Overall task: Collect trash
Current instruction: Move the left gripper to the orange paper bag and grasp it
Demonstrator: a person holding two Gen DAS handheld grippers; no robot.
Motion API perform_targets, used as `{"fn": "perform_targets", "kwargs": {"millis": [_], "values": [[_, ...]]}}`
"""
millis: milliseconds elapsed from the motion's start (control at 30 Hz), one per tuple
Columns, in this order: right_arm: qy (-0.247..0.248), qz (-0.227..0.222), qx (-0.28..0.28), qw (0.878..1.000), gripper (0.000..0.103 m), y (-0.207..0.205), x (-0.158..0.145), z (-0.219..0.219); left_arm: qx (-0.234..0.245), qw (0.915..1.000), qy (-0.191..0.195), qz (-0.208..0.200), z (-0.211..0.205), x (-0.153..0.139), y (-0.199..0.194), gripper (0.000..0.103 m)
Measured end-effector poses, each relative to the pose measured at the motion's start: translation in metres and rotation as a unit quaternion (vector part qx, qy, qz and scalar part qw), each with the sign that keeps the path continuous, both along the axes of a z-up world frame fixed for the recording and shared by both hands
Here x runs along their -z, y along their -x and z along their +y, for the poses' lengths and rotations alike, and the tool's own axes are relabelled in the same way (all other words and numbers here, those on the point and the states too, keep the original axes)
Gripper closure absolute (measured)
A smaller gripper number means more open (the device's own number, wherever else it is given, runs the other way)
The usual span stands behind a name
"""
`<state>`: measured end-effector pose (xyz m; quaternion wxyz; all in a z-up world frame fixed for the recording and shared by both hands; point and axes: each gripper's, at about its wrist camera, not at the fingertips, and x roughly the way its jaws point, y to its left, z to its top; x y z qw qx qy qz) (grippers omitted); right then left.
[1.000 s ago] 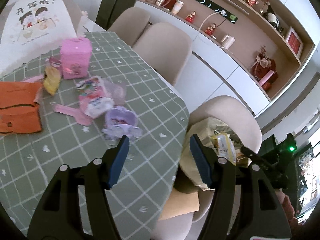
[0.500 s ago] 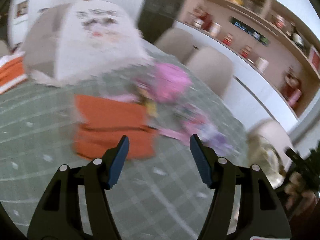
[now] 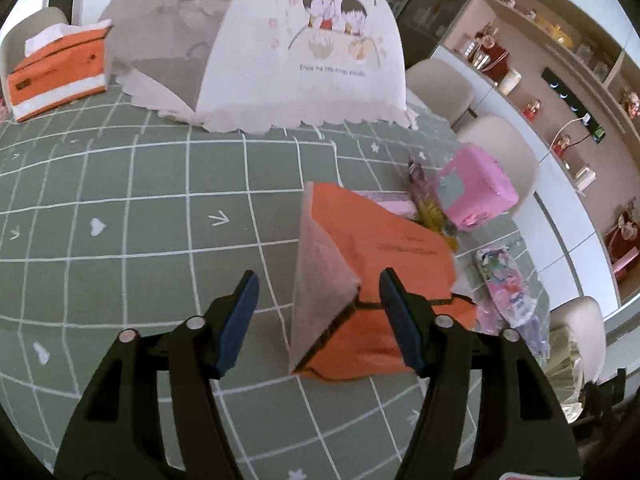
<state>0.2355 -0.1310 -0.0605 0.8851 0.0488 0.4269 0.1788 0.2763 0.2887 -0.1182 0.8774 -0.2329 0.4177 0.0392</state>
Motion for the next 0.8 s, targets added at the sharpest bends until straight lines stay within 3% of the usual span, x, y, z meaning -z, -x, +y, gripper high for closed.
{"fn": "perform_targets", "kwargs": {"millis": [100, 133, 300, 467, 633, 733, 800], "values": [[0.030, 0.009, -0.009, 0.999, 0.050, -0.003, 0.009, 0.014, 0.005, 0.9999, 0.010, 0.009, -0.003, 0.002, -0.005, 0.081], [0.039, 0.010, -0.009, 0.999, 0.050, -0.005, 0.010, 0.016, 0.007, 0.9999, 0.013, 0.008, -0.006, 0.000, -0.003, 0.083], [0.061, 0.003, -0.008, 0.998, 0.050, -0.034, 0.006, 0.026, 0.033, 0.9986, 0.042, -0.006, -0.017, -0.017, 0.031, 0.085], [0.076, -0.003, -0.048, 0.996, 0.050, -0.072, 0.002, 0.054, 0.051, 0.9983, 0.027, 0.009, -0.035, -0.024, 0.073, 0.085], [0.086, -0.005, -0.079, 0.993, 0.050, -0.117, 0.007, 0.088, 0.023, 0.9989, 0.019, 0.035, -0.037, -0.018, 0.096, 0.085], [0.045, 0.024, -0.093, 0.994, 0.050, -0.149, 0.019, 0.099, 0.010, 0.9991, 0.023, 0.035, -0.029, -0.018, 0.103, 0.085], [0.045, 0.027, -0.092, 0.994, 0.050, -0.163, 0.026, 0.106, 0.007, 0.9993, 0.020, 0.032, -0.025, -0.021, 0.107, 0.085]]}}
